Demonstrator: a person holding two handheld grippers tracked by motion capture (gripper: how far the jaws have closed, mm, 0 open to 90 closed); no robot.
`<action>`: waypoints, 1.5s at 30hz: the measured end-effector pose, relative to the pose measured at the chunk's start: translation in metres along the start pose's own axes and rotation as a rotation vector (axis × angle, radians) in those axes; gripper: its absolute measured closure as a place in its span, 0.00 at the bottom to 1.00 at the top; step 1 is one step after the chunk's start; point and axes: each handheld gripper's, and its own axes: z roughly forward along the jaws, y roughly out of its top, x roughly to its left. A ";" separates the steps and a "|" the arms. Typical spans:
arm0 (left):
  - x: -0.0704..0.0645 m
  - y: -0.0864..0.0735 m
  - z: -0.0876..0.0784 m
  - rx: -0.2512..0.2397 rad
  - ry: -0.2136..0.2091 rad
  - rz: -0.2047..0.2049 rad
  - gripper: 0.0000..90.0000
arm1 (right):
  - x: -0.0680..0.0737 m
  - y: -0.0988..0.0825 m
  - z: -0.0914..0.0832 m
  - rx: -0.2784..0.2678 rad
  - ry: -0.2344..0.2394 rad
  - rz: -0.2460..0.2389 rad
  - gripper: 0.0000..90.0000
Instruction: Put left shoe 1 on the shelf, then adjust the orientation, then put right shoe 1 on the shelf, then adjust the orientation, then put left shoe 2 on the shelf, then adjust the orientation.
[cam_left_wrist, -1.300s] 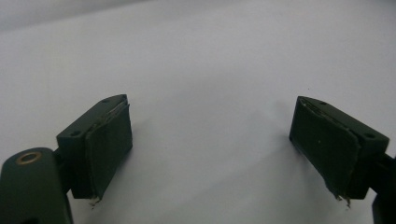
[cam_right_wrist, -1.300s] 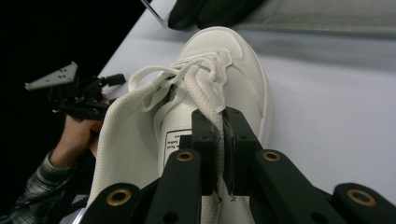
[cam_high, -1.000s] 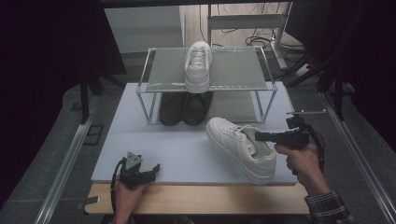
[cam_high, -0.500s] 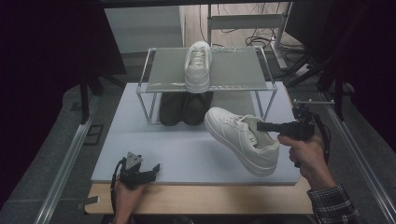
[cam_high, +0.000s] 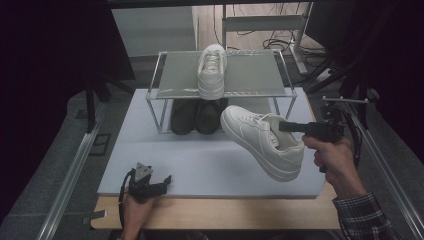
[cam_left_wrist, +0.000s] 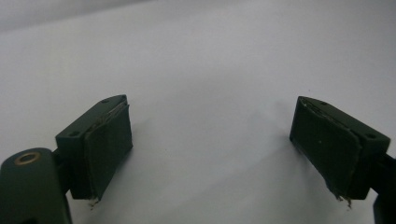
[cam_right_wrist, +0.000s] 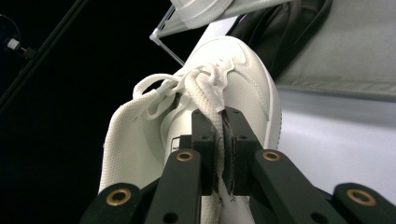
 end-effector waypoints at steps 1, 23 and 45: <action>0.000 0.000 0.000 0.000 0.000 0.000 0.13 | 0.001 0.001 -0.001 -0.003 0.000 0.002 0.94; 0.000 0.000 0.001 -0.001 0.000 0.000 0.13 | 0.010 0.032 -0.020 -0.078 -0.015 0.050 0.94; 0.000 0.000 0.001 -0.002 -0.002 -0.003 0.13 | 0.010 0.067 -0.001 -0.165 -0.083 0.088 0.94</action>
